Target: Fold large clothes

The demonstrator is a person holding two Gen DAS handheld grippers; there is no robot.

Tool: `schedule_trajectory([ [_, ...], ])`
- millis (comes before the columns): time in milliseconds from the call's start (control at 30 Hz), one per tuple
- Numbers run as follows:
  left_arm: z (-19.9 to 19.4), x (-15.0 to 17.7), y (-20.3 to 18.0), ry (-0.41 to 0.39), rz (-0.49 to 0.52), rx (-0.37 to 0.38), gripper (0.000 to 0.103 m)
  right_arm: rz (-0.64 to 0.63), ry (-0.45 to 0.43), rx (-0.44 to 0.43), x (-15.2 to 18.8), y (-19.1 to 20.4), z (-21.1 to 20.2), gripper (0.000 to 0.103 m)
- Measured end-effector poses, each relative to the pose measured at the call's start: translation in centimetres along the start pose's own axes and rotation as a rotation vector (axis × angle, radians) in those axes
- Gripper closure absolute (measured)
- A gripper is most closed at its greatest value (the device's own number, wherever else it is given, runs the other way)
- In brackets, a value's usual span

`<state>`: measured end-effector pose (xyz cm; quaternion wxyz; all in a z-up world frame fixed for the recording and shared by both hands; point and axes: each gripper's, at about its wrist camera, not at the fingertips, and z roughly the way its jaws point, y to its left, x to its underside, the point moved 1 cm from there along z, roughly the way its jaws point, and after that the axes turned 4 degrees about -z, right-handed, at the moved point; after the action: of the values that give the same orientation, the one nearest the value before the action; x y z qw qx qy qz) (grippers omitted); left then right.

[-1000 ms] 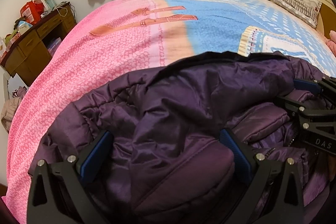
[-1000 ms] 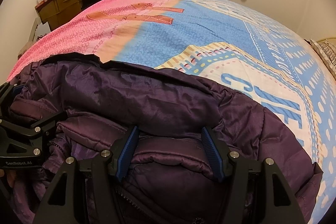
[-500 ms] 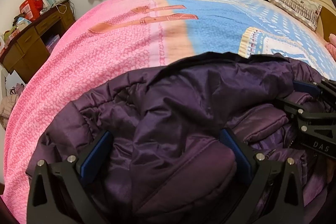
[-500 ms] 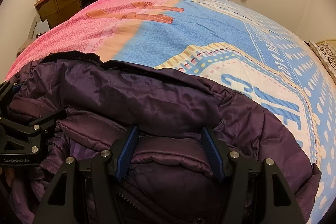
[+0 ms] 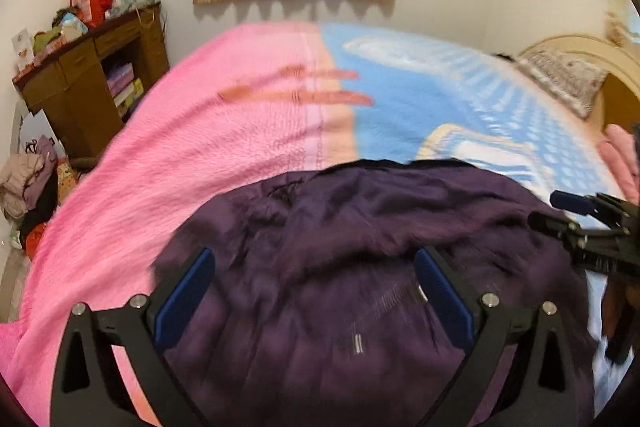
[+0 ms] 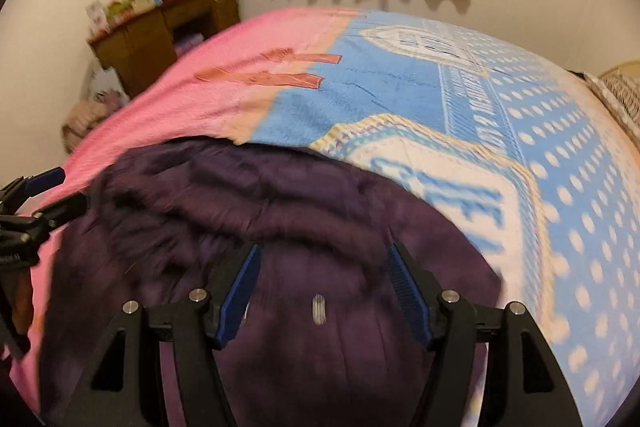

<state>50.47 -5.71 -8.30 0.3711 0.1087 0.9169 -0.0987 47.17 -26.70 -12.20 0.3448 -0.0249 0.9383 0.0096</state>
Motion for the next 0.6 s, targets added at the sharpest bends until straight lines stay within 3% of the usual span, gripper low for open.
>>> schedule_trajectory([
  [133,-9.0,6.1,2.4,-0.071,0.021,0.049,0.000,0.012,-0.007,-0.075,7.7,-1.8,-7.6,0.035],
  [267,-15.2,15.4,6.5,-0.036,-0.026,0.091,0.000,0.043,0.020,-0.114,17.0,-3.6,-13.5,0.035],
  [400,-17.8,22.4,9.0,0.011,-0.096,0.113,0.000,0.166,0.055,-0.150,25.5,-5.6,-17.1,0.034],
  [533,-18.9,26.5,9.5,0.026,-0.127,0.151,0.000,0.273,0.081,-0.210,32.5,-6.1,-19.6,0.034],
  [600,-18.7,28.0,9.4,0.037,-0.150,0.168,0.000,0.286,0.082,-0.228,34.2,-5.3,-19.9,0.034],
])
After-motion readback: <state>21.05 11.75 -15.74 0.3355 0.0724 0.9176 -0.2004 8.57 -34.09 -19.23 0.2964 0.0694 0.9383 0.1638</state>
